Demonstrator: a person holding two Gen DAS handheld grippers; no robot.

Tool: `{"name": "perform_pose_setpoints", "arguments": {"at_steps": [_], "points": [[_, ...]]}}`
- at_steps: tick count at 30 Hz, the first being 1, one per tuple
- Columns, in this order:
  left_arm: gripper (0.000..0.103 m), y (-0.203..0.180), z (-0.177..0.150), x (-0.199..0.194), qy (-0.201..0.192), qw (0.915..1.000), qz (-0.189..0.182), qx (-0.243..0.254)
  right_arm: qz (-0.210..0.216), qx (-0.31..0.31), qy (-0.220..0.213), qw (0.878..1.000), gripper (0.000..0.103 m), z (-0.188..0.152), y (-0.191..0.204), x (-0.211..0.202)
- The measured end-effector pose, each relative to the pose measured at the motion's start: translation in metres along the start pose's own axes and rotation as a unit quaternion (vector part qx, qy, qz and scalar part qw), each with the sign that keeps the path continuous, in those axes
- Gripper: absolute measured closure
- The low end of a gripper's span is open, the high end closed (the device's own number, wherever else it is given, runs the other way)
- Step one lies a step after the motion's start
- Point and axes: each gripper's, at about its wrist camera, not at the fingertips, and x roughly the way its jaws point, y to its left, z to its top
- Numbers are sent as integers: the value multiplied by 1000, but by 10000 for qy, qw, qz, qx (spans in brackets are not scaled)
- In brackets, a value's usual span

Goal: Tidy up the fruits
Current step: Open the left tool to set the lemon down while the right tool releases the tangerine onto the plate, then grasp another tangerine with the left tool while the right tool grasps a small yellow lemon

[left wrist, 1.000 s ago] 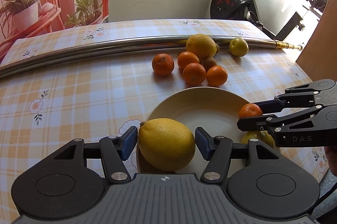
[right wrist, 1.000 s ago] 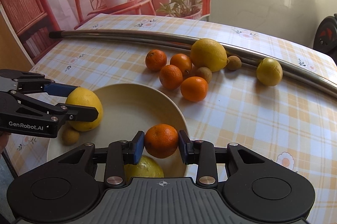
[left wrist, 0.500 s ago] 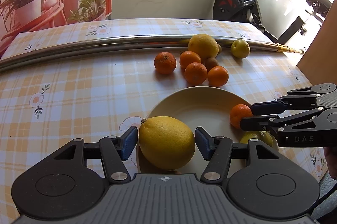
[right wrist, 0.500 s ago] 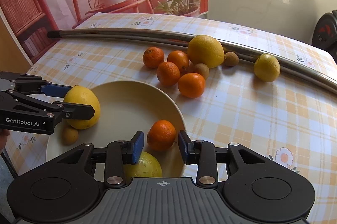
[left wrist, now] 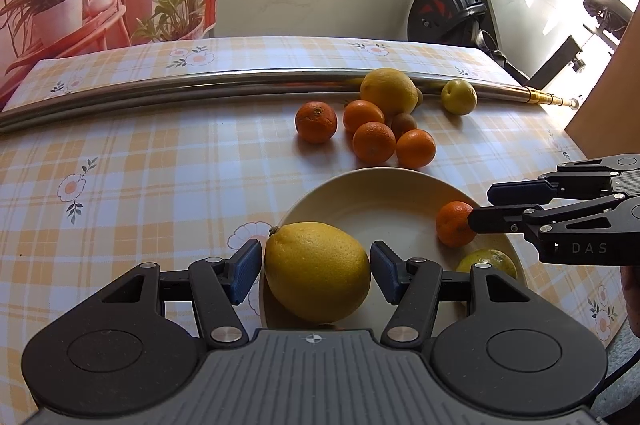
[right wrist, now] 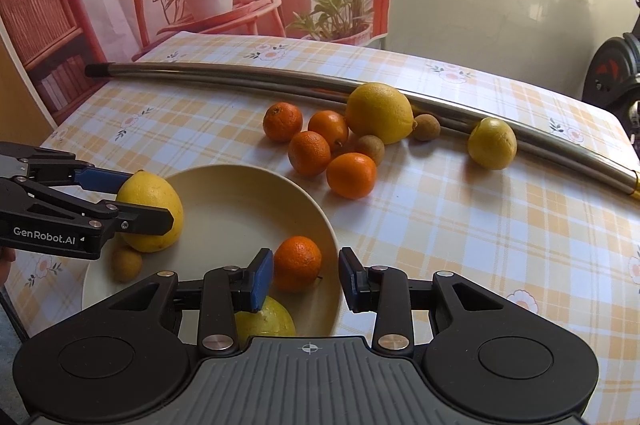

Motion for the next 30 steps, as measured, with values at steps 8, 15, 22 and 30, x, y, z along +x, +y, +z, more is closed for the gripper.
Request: {"name": "perform_pose_setpoints", "arguments": {"at_steps": [8, 15, 22, 30], "points": [[41, 4, 9, -8, -200, 9995, -42, -223, -99, 207, -188, 9996, 70, 4, -13, -10], [41, 9, 25, -16, -413, 9984, -59, -389, -205, 348, -348, 9986, 70, 9, -23, -18], [41, 15, 44, -20, -603, 9965, -81, -575, -359, 443, -521, 9970, 70, 17, -37, -23], [41, 18, 73, -22, -890, 9940, -4, -642, -615, 439, -780, 9941, 70, 34, -57, -27]]}}
